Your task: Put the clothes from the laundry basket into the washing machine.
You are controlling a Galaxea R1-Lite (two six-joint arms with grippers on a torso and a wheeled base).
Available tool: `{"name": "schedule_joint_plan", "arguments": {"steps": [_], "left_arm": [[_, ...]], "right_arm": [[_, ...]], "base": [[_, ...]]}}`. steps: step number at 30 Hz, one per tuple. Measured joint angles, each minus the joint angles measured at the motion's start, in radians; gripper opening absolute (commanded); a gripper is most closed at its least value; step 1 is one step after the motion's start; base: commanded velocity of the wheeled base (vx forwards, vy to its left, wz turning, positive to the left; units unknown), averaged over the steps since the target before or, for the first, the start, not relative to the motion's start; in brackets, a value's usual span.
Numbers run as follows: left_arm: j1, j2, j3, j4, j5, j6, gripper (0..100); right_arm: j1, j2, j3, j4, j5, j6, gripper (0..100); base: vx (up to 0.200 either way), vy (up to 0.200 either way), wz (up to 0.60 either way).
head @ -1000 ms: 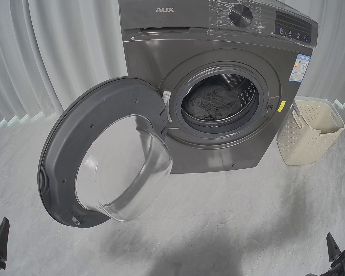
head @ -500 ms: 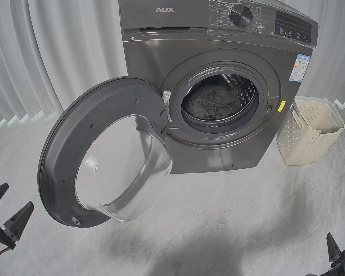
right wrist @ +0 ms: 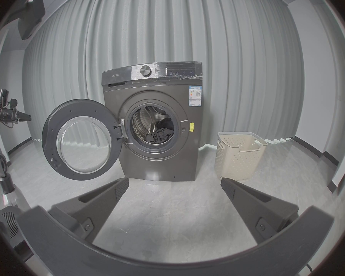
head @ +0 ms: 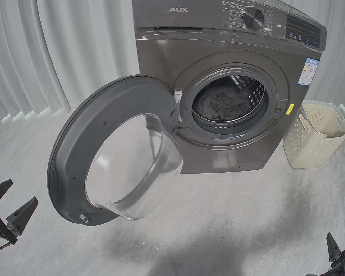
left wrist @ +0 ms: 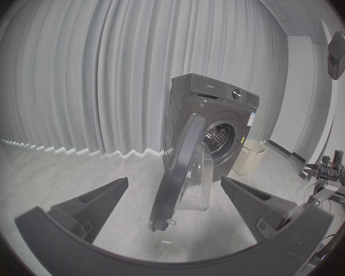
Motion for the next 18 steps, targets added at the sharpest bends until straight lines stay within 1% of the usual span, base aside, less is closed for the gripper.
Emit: {"name": "schedule_joint_plan", "arguments": {"steps": [4, 7, 11, 15, 18], "left_arm": [[-0.013, 0.038, -0.001, -0.049, -0.001, 0.0, 100], [-0.029, 0.082, -0.001, -0.088, -0.024, 0.0, 100], [-0.061, 0.145, -0.006, -0.115, -0.073, 0.001, 100], [-0.089, 0.216, -0.019, -0.138, -0.092, 0.006, 100], [-0.101, 0.284, -0.03, -0.188, -0.096, 0.01, 100]], "right_arm": [[0.0, 0.0, 0.0, 0.0, 0.0, 0.0, 100], [0.0, 0.0, 0.0, 0.0, 0.0, 0.0, 100], [0.0, 0.001, 0.0, 0.0, 0.0, 0.0, 100], [0.0, 0.001, 0.0, 0.0, 0.0, 0.0, 100], [0.0, 0.001, 0.0, 0.0, 0.0, 0.0, 100]], "base": [[0.0, 0.0, 0.0], [0.0, 0.0, 0.0], [0.0, 0.0, 0.0], [0.0, 0.0, 0.0], [0.0, 0.0, 0.0]]}}
